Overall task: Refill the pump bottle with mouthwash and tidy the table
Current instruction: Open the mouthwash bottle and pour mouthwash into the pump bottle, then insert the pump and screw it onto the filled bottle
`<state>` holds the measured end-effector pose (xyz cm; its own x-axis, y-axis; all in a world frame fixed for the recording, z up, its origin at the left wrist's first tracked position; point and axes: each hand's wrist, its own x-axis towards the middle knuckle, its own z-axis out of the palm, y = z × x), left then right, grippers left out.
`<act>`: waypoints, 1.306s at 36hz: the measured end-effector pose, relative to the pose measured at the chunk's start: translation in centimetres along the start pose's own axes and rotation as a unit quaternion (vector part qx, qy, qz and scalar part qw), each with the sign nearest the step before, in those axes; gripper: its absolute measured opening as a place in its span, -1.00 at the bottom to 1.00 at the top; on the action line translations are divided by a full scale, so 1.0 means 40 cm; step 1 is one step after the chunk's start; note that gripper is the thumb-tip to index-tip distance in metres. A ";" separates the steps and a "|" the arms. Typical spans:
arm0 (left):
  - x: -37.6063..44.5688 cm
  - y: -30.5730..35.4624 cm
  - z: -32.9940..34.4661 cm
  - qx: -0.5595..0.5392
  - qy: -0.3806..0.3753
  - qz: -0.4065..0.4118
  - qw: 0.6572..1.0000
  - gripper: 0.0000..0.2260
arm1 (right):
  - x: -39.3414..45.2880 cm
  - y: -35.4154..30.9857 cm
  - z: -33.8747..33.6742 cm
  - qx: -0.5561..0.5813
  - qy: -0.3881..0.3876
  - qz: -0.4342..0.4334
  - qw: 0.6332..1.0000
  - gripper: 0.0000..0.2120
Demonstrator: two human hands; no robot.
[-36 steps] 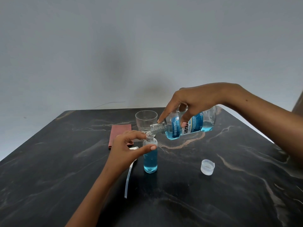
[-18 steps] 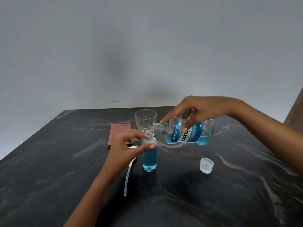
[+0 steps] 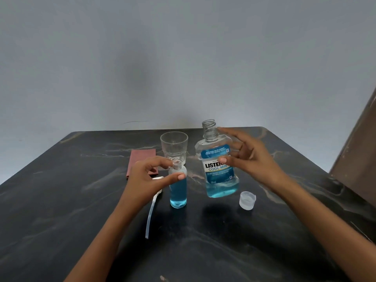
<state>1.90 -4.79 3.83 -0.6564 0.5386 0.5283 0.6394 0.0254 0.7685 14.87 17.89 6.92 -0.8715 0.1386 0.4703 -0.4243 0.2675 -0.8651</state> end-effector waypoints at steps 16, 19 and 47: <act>-0.003 0.007 -0.002 0.022 -0.007 0.008 1.000 -0.61 | -0.044 0.058 0.046 0.017 0.060 0.036 0.997 -0.51; -0.003 0.008 -0.002 0.023 -0.006 0.009 1.000 -0.57 | -0.049 0.056 0.045 0.029 0.063 0.045 0.997 -0.50; -0.001 -0.017 -0.003 0.010 -0.008 0.002 1.000 -0.64 | -0.183 -0.003 0.122 -0.163 0.092 0.014 0.982 -0.72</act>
<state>1.45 -4.92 3.33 -0.6476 0.5522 0.5250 0.6495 0.0397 0.7593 20.11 12.19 2.71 -0.8092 0.3127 0.4974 -0.2741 0.5480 -0.7903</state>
